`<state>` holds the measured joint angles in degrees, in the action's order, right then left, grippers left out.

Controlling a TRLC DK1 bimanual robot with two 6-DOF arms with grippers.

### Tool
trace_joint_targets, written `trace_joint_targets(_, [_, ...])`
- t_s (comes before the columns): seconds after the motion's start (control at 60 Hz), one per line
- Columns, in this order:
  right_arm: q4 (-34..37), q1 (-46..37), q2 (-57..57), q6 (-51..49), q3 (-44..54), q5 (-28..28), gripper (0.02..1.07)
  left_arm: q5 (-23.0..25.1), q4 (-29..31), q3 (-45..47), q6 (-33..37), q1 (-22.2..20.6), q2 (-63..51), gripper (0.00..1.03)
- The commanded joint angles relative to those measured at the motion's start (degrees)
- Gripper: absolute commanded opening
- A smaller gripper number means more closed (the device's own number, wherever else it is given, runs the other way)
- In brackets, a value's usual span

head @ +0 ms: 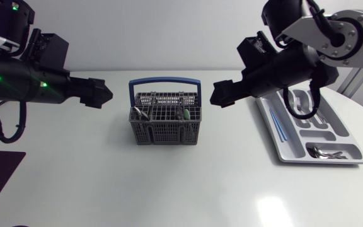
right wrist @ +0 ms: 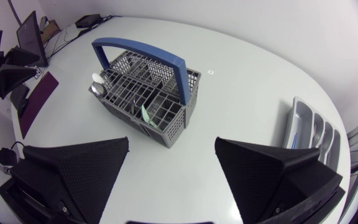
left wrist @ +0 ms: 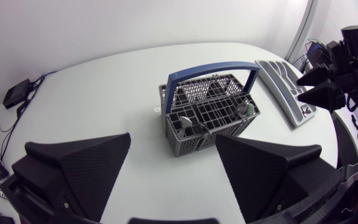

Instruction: Unload the cutlery basket into the drawer organizer.

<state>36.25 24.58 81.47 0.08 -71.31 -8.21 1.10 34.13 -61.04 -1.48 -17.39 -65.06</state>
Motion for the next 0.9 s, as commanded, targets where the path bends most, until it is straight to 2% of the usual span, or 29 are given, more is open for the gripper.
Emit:
trace_joint_targets(0.0, [0.8,1.7,2.1,1.3,-2.1,1.1,1.0,1.2,0.5,-2.0,0.6,-0.7,-1.7,0.96])
trace_joint_targets(0.083, [0.5,3.4,4.0,1.0,-3.3,1.4,0.99,2.6,0.3,-1.6,0.8,-1.5,-1.8,0.96])
trace_joint_targets(0.333, [-0.2,6.4,10.5,1.1,-6.7,2.7,0.92,2.6,-2.8,-0.6,0.9,-2.7,-3.2,0.96])
trace_joint_targets(0.55, [-1.9,7.5,15.0,1.1,-8.2,4.4,0.78,5.6,-2.8,-1.0,0.9,-2.4,-5.3,0.96])
trace_joint_targets(0.883, [-4.6,7.4,20.4,0.8,-9.7,4.4,0.57,7.0,-3.4,-1.3,0.9,-2.1,-7.5,0.96])
